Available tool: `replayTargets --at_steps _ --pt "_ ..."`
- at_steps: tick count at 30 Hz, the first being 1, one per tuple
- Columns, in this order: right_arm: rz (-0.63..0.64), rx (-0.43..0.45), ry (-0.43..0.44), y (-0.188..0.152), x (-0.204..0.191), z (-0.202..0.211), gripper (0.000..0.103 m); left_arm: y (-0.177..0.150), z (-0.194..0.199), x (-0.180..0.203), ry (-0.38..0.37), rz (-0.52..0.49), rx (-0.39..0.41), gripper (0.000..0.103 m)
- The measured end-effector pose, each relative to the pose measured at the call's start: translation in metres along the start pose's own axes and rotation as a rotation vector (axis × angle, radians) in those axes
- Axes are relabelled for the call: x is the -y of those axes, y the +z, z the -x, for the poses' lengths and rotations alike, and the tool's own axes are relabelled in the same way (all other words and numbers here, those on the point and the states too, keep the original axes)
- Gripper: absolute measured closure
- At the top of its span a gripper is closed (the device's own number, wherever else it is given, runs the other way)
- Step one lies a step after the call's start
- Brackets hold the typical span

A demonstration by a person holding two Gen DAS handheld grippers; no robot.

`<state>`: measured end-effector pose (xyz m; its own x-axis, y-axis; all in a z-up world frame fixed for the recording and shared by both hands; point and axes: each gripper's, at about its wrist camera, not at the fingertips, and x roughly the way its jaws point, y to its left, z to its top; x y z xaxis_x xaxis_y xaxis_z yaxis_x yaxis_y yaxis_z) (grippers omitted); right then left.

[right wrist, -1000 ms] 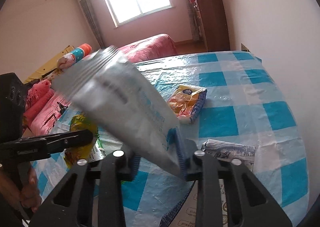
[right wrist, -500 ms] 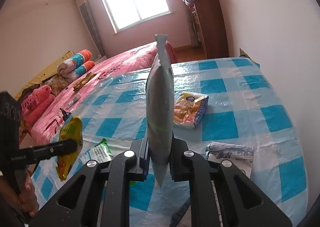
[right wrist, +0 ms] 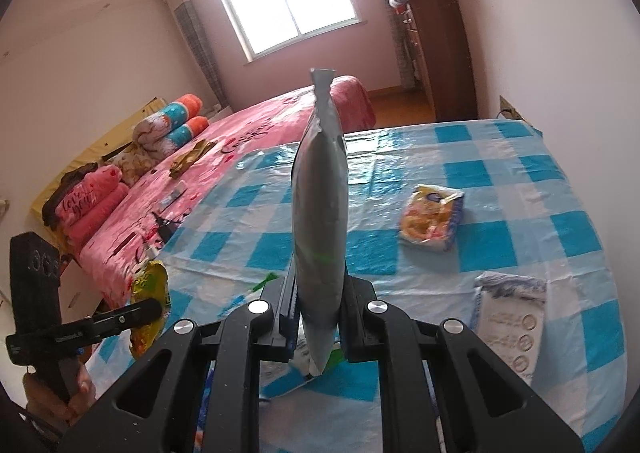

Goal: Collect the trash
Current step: 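Carry both bags over the orange bucket and open both grippers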

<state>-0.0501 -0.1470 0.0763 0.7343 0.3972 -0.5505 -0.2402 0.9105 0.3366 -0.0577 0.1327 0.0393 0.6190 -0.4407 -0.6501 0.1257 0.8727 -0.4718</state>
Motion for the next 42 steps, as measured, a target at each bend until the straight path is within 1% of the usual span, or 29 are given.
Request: replayTargets --at_steps 6,13,16,22,25,29,34,42 --pt "0.046 -0.020 0.032 0.001 -0.032 0.004 0.087 -0.012 0.032 -0.028 0.038 0.028 0.031 0.068" --pt "0.125 -0.067 0.122 -0.005 -0.086 0.001 0.087 -0.024 0.079 -0.068 0.112 0.074 0.079 0.068" --pt "0.159 -0.100 0.186 -0.012 -0.115 -0.003 0.087 -0.031 0.101 -0.088 0.153 0.109 0.101 0.068" --pt "0.253 -0.180 0.310 -0.030 -0.181 -0.015 0.087 -0.051 0.141 -0.135 0.264 0.190 0.137 0.068" --pt "0.282 -0.246 0.390 -0.043 -0.215 -0.026 0.087 -0.064 0.154 -0.159 0.297 0.243 0.145 0.068" --pt "0.326 -0.310 0.459 -0.056 -0.248 -0.037 0.087 -0.079 0.166 -0.184 0.333 0.297 0.145 0.068" --pt "0.382 -0.392 0.521 -0.074 -0.289 -0.056 0.086 -0.096 0.176 -0.209 0.364 0.350 0.146 0.068" --pt "0.428 -0.498 0.573 -0.103 -0.334 -0.082 0.086 -0.117 0.177 -0.236 0.390 0.414 0.125 0.068"
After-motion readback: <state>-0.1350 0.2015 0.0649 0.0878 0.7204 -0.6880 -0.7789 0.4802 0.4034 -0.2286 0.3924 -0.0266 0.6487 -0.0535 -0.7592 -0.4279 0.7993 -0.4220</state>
